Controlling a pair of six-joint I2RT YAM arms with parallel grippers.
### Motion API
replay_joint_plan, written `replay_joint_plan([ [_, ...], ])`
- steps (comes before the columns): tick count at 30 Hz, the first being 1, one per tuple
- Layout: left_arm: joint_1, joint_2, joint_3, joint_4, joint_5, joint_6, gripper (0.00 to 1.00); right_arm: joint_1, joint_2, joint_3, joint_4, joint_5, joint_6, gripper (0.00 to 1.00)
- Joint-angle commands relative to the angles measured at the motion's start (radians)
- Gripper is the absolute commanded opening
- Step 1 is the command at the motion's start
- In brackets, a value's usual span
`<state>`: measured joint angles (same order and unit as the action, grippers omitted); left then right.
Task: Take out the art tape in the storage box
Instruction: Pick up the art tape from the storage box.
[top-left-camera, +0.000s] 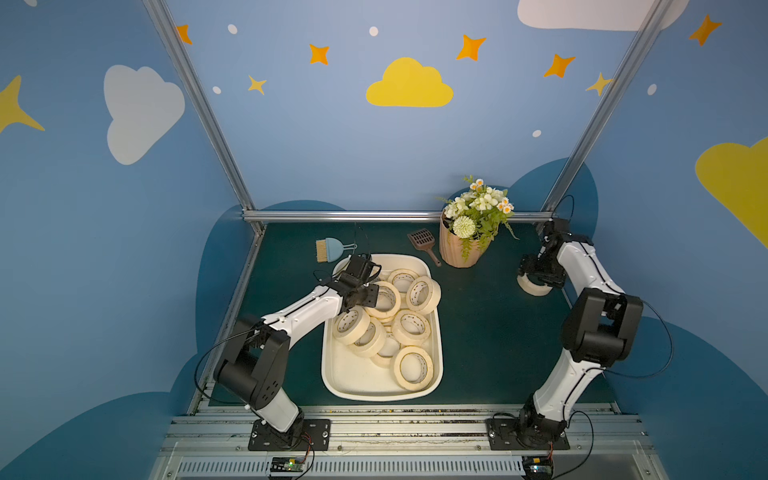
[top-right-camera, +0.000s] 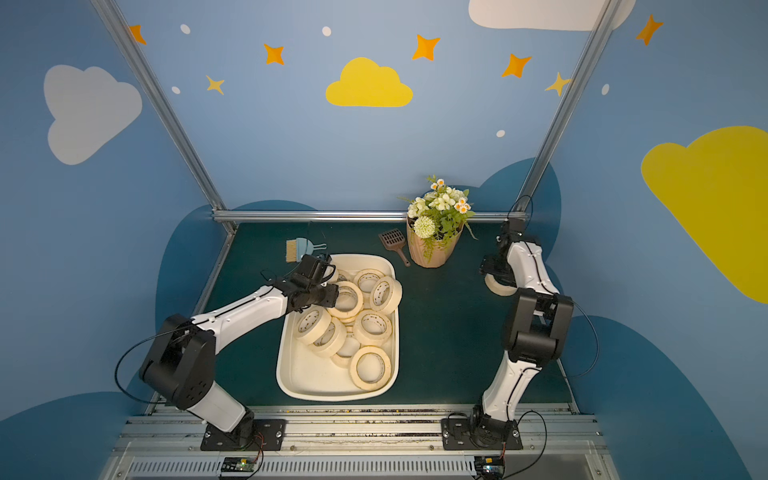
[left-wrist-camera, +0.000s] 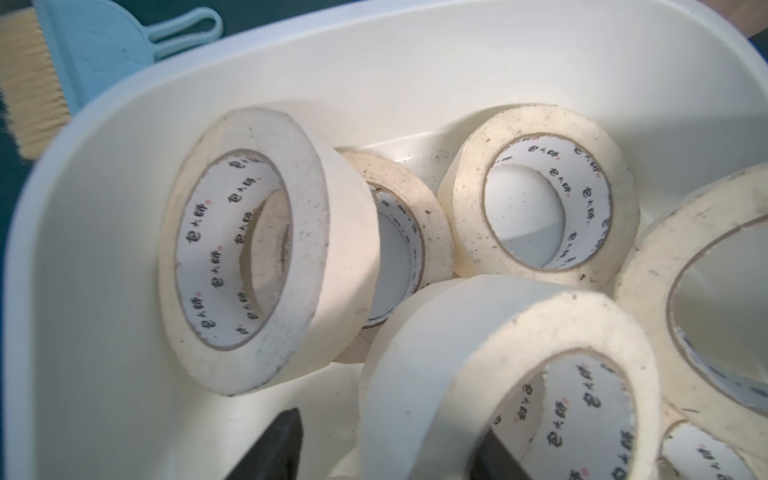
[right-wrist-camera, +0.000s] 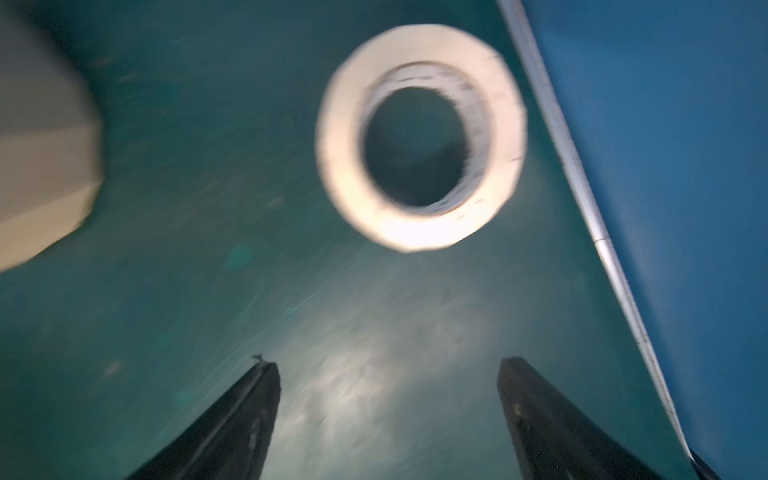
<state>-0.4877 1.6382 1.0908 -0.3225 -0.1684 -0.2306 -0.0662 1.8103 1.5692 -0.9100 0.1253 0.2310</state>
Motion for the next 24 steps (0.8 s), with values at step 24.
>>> replay_joint_plan([
  [24, -0.186, -0.169, 0.172, -0.267, -0.097, 0.025, 0.13, 0.876, -0.204, 0.012, -0.061, -0.165, 0.196, 0.77],
])
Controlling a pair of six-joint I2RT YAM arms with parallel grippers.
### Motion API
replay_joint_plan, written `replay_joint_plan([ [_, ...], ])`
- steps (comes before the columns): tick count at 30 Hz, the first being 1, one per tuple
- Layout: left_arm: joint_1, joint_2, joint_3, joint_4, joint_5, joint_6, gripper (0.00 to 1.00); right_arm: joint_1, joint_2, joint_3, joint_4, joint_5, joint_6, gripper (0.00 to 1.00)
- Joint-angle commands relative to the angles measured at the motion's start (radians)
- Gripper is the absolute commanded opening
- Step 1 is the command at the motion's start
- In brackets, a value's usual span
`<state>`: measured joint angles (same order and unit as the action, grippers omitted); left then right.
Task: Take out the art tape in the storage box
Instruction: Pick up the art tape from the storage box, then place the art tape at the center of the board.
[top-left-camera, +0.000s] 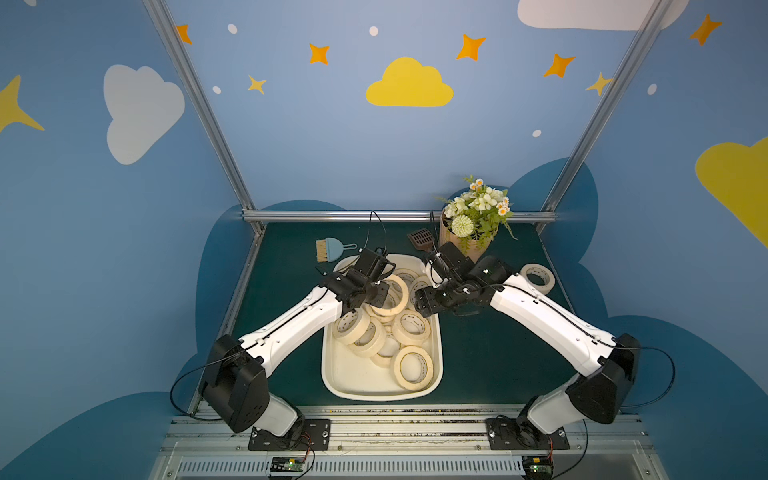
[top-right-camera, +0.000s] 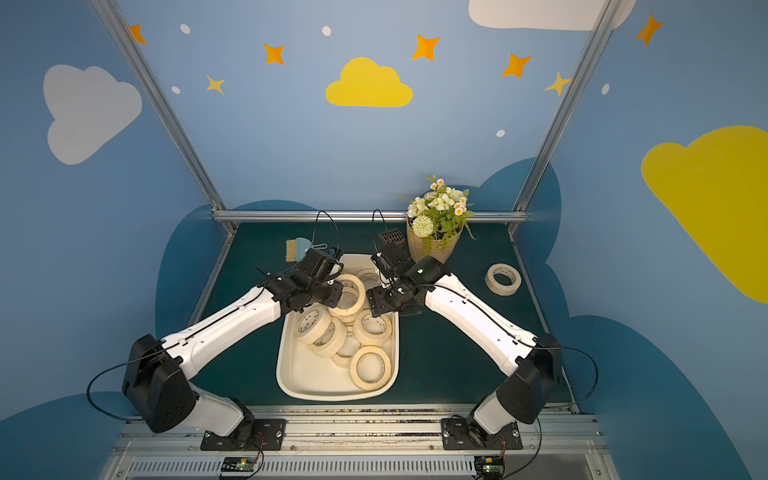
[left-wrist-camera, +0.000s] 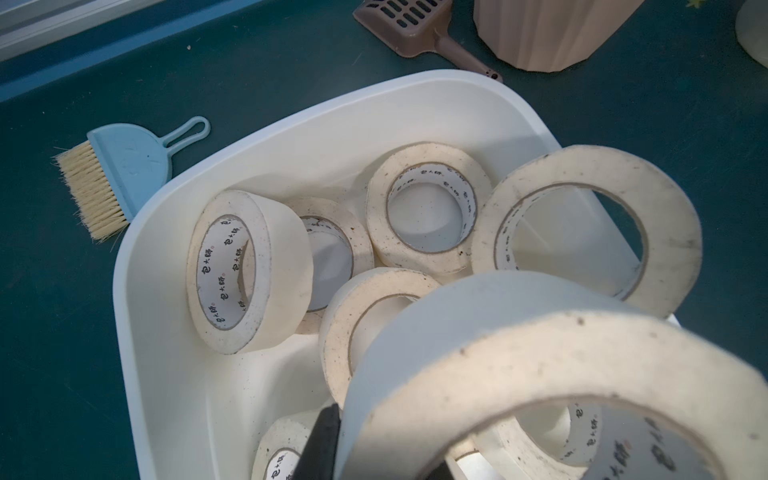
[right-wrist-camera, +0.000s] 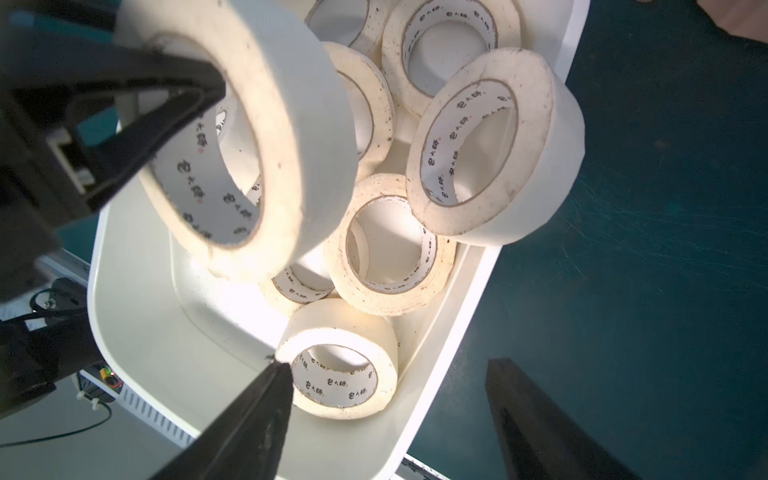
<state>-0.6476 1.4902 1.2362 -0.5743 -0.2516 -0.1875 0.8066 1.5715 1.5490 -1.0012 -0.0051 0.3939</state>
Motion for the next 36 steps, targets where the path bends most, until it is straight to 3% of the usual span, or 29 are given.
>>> replay_joint_plan([
  [1, -0.038, -0.017, 0.028, -0.021, -0.022, -0.021, 0.13, 0.006, 0.043, 0.042, 0.039, -0.039, 0.038, 0.76],
  [6, -0.073, -0.016, 0.025, -0.022, -0.034, -0.050, 0.15, 0.006, 0.086, 0.062, 0.084, -0.059, 0.063, 0.73],
  [9, -0.082, -0.031, 0.025, -0.013, -0.024, -0.061, 0.16, 0.002, 0.116, 0.065, 0.103, -0.065, 0.072, 0.64],
  [11, -0.084, -0.045, 0.021, -0.002, -0.009, -0.069, 0.19, 0.000, 0.129, 0.065, 0.118, -0.069, 0.075, 0.46],
  [13, -0.085, -0.058, 0.012, 0.007, 0.008, -0.074, 0.22, -0.001, 0.134, 0.065, 0.122, -0.055, 0.082, 0.17],
  [15, -0.085, -0.073, -0.001, 0.014, 0.013, -0.078, 0.29, -0.003, 0.130, 0.065, 0.120, -0.041, 0.083, 0.01],
  [17, -0.086, -0.093, -0.020, 0.031, 0.029, -0.077, 0.42, -0.010, 0.124, 0.071, 0.102, -0.025, 0.082, 0.00],
  [22, -0.084, -0.216, -0.116, 0.133, 0.070, -0.045, 0.96, -0.056, 0.073, 0.080, 0.003, 0.033, 0.069, 0.00],
  [23, -0.083, -0.241, -0.124, 0.132, 0.042, -0.041, 1.00, -0.066, 0.053, 0.079, -0.019, 0.046, 0.064, 0.00],
  [26, -0.056, -0.297, -0.115, 0.071, -0.021, -0.032, 1.00, -0.108, -0.032, 0.056, -0.095, 0.105, 0.045, 0.00],
  [30, 0.051, -0.335, -0.150, 0.071, 0.019, -0.036, 1.00, -0.215, -0.193, -0.036, -0.166, 0.166, 0.004, 0.00],
  [34, 0.184, -0.299, -0.210, 0.137, 0.117, -0.054, 0.93, -0.411, -0.372, -0.180, -0.162, 0.200, -0.038, 0.00],
  [36, 0.215, -0.255, -0.220, 0.161, 0.140, -0.055, 0.89, -0.556, -0.409, -0.222, -0.168, 0.137, -0.081, 0.00],
])
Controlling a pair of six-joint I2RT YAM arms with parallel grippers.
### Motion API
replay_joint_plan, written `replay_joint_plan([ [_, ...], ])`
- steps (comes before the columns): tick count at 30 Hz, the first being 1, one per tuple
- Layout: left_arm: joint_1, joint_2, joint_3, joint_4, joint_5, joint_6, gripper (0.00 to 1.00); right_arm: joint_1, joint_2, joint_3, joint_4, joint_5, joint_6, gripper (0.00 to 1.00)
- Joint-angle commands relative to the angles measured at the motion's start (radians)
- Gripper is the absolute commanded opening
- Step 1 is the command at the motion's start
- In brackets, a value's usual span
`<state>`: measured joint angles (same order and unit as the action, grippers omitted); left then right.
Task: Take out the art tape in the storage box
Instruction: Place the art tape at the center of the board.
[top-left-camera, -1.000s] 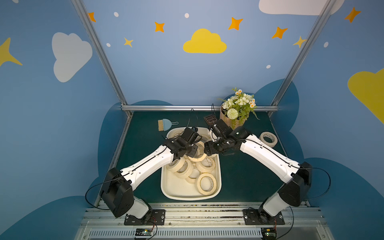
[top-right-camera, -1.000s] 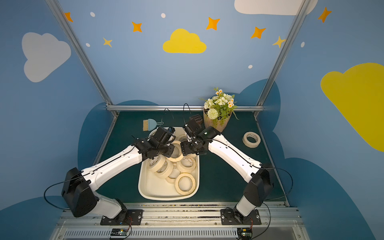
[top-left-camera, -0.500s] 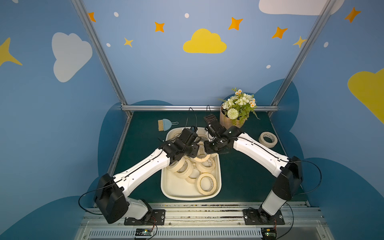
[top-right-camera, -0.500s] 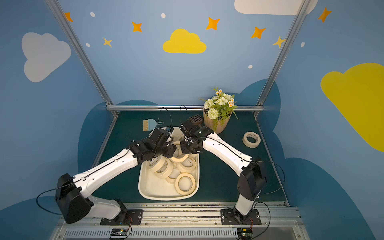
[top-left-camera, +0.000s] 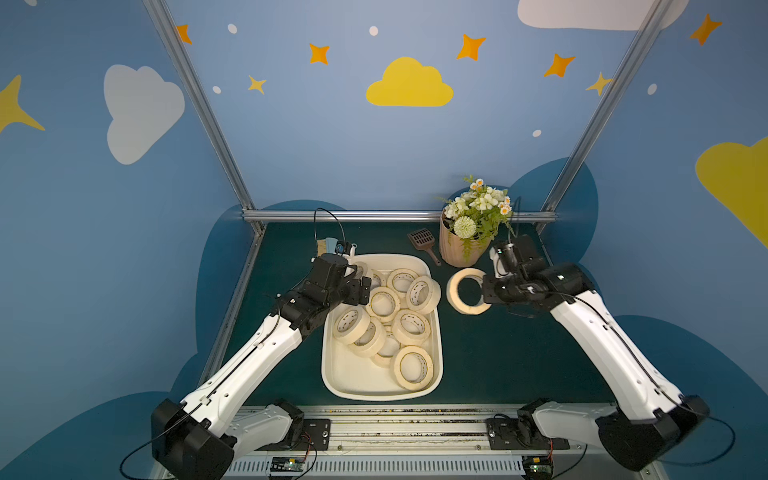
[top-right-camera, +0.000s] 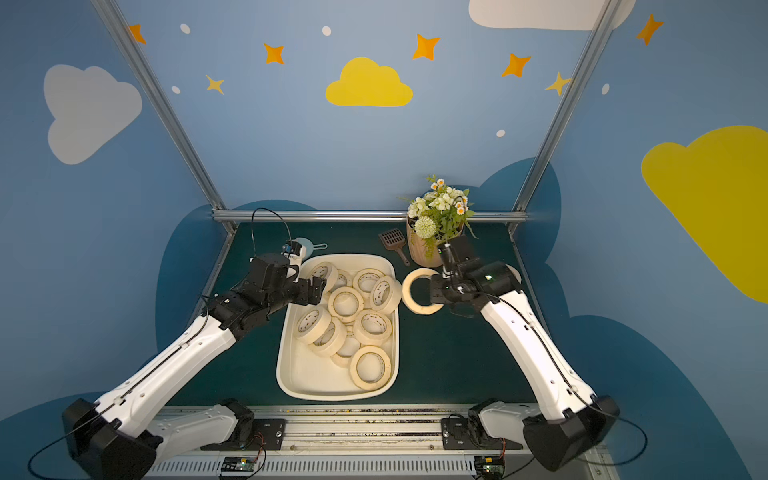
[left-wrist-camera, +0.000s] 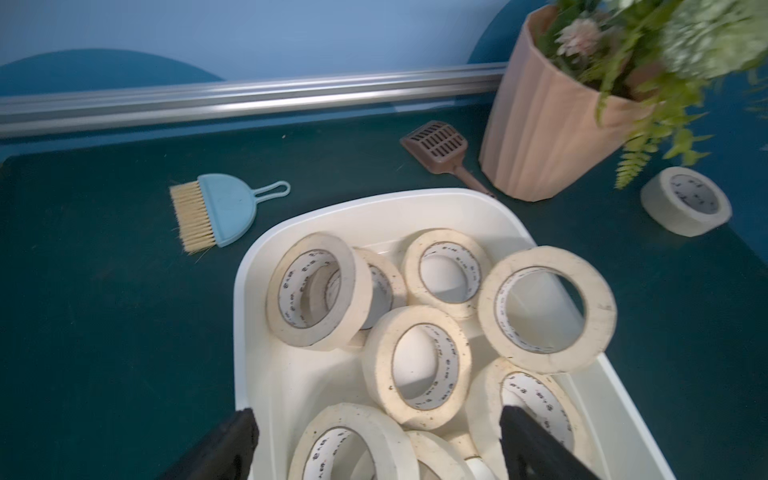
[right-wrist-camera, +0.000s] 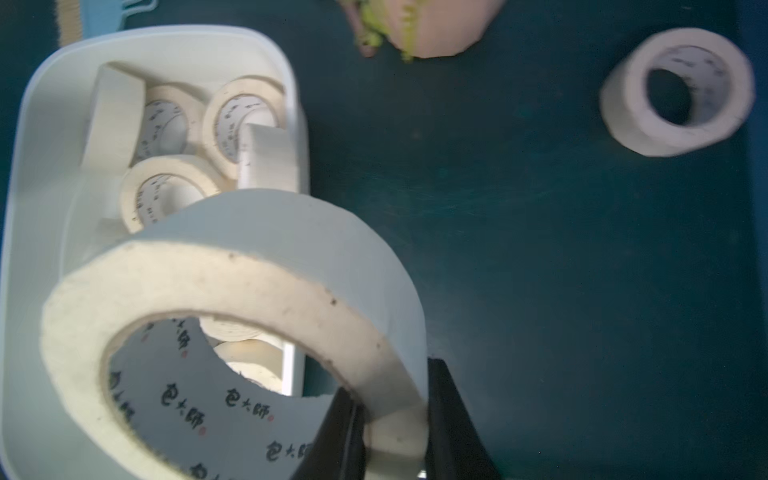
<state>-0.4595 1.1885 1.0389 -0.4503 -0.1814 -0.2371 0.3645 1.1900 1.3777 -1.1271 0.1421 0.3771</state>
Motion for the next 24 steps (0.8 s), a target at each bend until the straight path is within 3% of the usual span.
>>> replay_joint_plan([
  [1, 0.036, 0.076, -0.023, 0.048, 0.079, -0.006, 0.88, -0.192, -0.030, -0.073, -0.039, -0.042, -0.090, 0.00],
  [4, 0.047, 0.153, -0.018, 0.081, 0.088, -0.019, 0.84, -0.370, 0.021, -0.143, 0.021, -0.130, -0.145, 0.00],
  [8, 0.053, 0.247, 0.005, 0.107, 0.108, -0.034, 0.81, -0.456, 0.194, -0.171, 0.142, -0.190, -0.115, 0.00],
  [13, 0.053, 0.329, 0.054, 0.069, 0.122, -0.031, 0.79, -0.491, 0.568, 0.026, 0.146, -0.263, -0.151, 0.00],
  [18, 0.054, 0.335, 0.047, 0.066, 0.097, -0.015, 0.87, -0.481, 0.786, 0.179, 0.187, -0.228, -0.128, 0.00],
  [24, 0.053, 0.333, 0.059, 0.041, 0.089, 0.008, 0.87, -0.488, 0.992, 0.393, 0.136, -0.177, -0.109, 0.00],
])
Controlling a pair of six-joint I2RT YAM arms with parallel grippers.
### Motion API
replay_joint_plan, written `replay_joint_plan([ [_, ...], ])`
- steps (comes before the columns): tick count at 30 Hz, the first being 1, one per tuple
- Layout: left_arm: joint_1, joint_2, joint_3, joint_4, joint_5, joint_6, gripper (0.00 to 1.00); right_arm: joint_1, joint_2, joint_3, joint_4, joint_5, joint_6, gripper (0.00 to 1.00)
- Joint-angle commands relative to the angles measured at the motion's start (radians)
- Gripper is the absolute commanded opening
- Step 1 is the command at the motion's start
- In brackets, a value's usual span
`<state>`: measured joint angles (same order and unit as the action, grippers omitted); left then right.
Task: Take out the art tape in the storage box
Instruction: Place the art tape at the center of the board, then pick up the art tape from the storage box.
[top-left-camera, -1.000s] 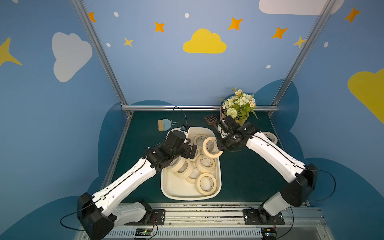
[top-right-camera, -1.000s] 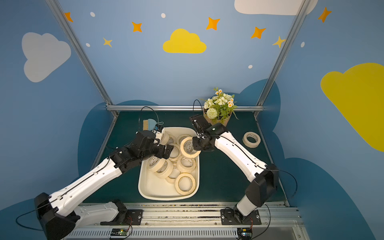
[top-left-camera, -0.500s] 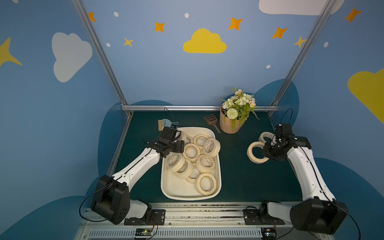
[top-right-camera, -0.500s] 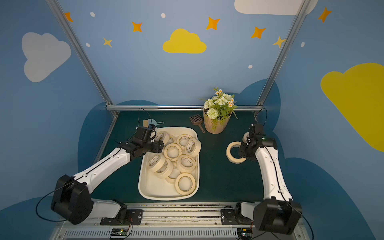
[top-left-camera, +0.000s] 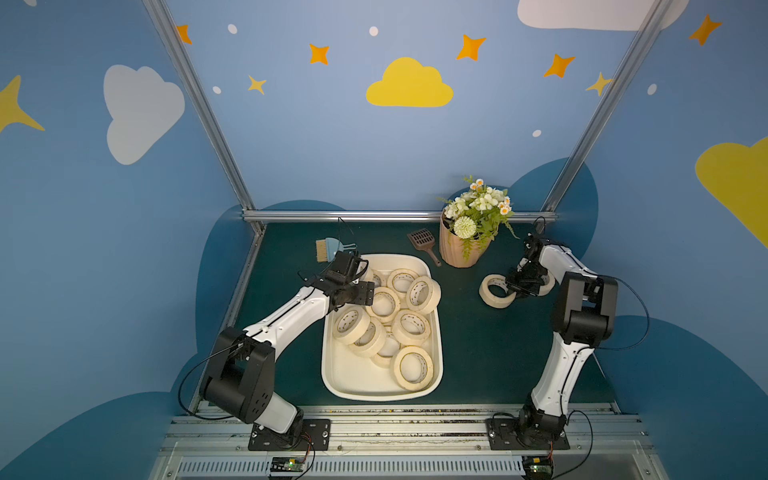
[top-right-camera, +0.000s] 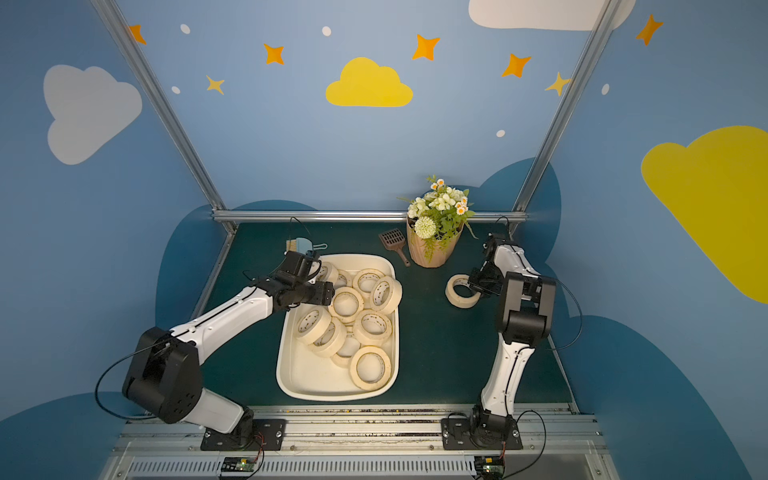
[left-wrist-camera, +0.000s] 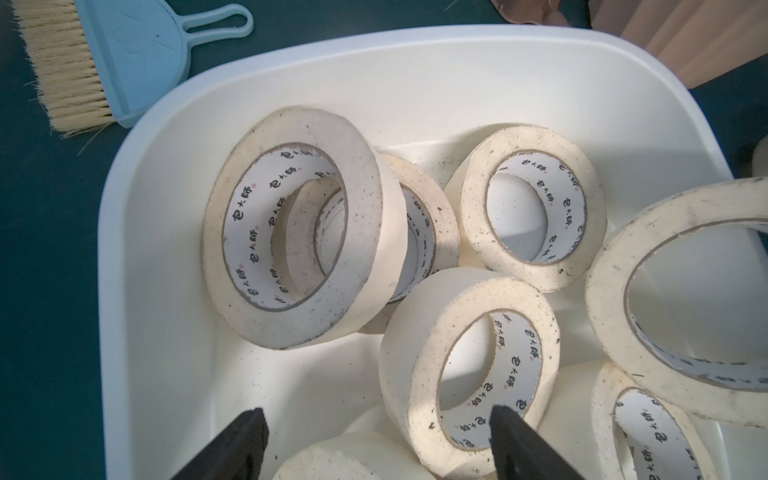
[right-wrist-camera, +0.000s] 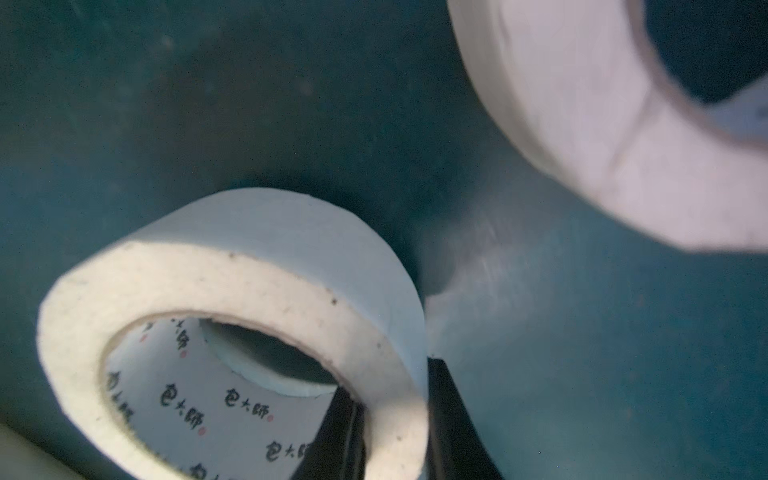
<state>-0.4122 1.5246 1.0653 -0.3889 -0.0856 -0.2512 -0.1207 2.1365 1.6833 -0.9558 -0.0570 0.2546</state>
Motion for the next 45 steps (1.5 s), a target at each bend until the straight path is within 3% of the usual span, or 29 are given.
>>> replay_joint_plan([
  [1, 0.005, -0.003, 0.038, -0.026, -0.001, 0.029, 0.87, -0.002, 0.061, 0.111, -0.040, 0.040, 0.016, 0.00],
  [12, -0.072, 0.020, 0.086, -0.095, -0.011, 0.054, 0.86, -0.030, 0.244, 0.388, -0.154, 0.085, -0.005, 0.00],
  [13, -0.079, 0.024, 0.091, -0.100, -0.011, 0.053, 0.86, -0.030, 0.250, 0.393, -0.159, 0.085, -0.009, 0.03],
  [15, -0.097, 0.028, 0.101, -0.104, -0.004, 0.053, 0.87, -0.030, 0.240, 0.377, -0.158, 0.085, -0.017, 0.29],
  [18, -0.122, 0.038, 0.121, -0.104, 0.022, 0.044, 0.88, -0.029, 0.180, 0.308, -0.134, 0.091, -0.021, 0.57],
  [23, -0.167, 0.074, 0.162, -0.084, 0.077, 0.019, 0.88, -0.004, -0.037, 0.084, -0.058, 0.065, -0.015, 0.74],
  [32, -0.195, 0.237, 0.244, 0.025, 0.160, -0.007, 0.84, 0.195, -0.534, -0.372, 0.029, -0.135, 0.015, 0.73],
  [38, -0.187, 0.362, 0.311, 0.072, 0.181, -0.013, 0.83, 0.282, -0.752, -0.481, 0.007, -0.262, 0.006, 0.71],
  [45, -0.186, 0.456, 0.356, 0.155, 0.252, -0.040, 0.83, 0.341, -0.901, -0.546, -0.050, -0.273, 0.009, 0.69],
])
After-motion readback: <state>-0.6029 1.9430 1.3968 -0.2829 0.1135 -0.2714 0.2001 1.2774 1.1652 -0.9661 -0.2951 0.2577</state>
